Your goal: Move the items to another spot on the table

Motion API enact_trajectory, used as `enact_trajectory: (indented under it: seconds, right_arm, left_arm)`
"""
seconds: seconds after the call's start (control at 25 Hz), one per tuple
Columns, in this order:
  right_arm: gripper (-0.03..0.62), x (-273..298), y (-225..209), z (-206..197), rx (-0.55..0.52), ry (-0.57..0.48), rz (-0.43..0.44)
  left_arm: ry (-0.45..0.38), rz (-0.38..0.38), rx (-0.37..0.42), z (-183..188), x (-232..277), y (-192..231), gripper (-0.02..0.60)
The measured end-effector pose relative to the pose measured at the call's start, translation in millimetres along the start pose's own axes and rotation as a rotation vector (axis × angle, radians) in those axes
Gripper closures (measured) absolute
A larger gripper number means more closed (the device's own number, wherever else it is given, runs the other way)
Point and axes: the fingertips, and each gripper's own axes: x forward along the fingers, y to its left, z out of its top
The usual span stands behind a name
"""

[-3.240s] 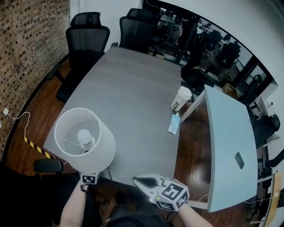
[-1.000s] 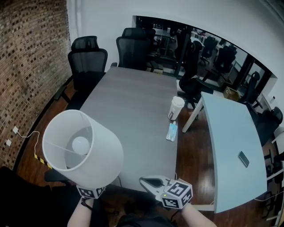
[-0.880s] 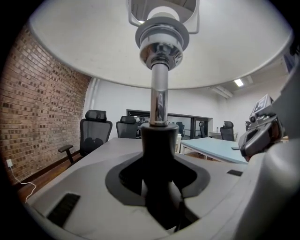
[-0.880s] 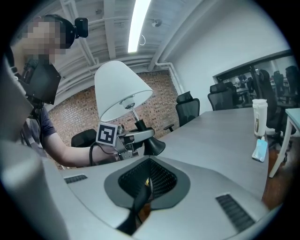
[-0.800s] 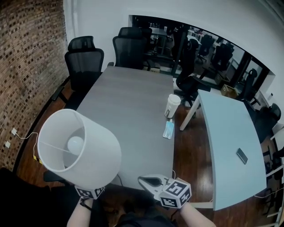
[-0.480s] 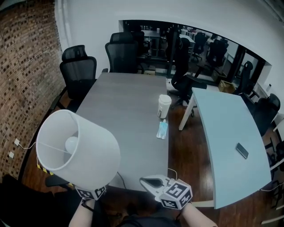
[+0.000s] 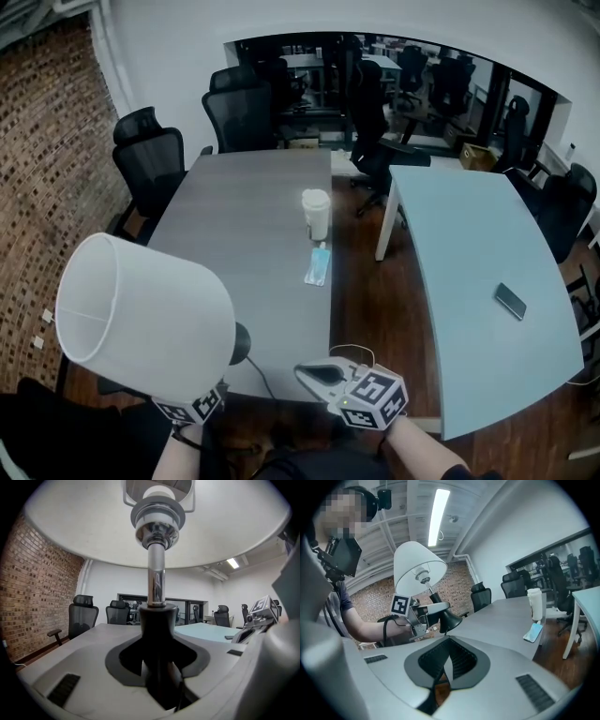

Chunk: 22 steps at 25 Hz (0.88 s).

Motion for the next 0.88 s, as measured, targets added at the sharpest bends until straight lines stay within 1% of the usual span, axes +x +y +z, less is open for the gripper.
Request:
enact_trajectory:
  seconds: [0.16,0.36,0.48,0.72,0.88]
  right_arm:
    - [0.585,-18.8,-14.3,0.9,0.007,-0.015,0.009]
    - [0.585,-46.8,-36.9,2.7,0.017,-0.046,0.021]
    - [0.585,-60.6,-52.1,2.1,0.032,-0.059,0.014]
    - [0.585,-82.8,-71.5,-7.3,0.07,-0.068,0.008]
    - [0.585,-95.5,-84.1,-6.4,0.095,-0.084,-0.011]
  left_arm:
    - [0.019,-0.008,0.016,2.0,15.4,-26.9,0.426]
    - [0.009,-0.028,0.007,3.9,41.8,-67.1,0.426]
    - [0.022,-0.049,0.002,5.7,59.4,-89.0,0.426]
    - [0.043,-0.061,0.002,8.2,83.7,-116.9,0.426]
    - [0.047,-0.073,0.019,17.2,102.2,-130.0,0.426]
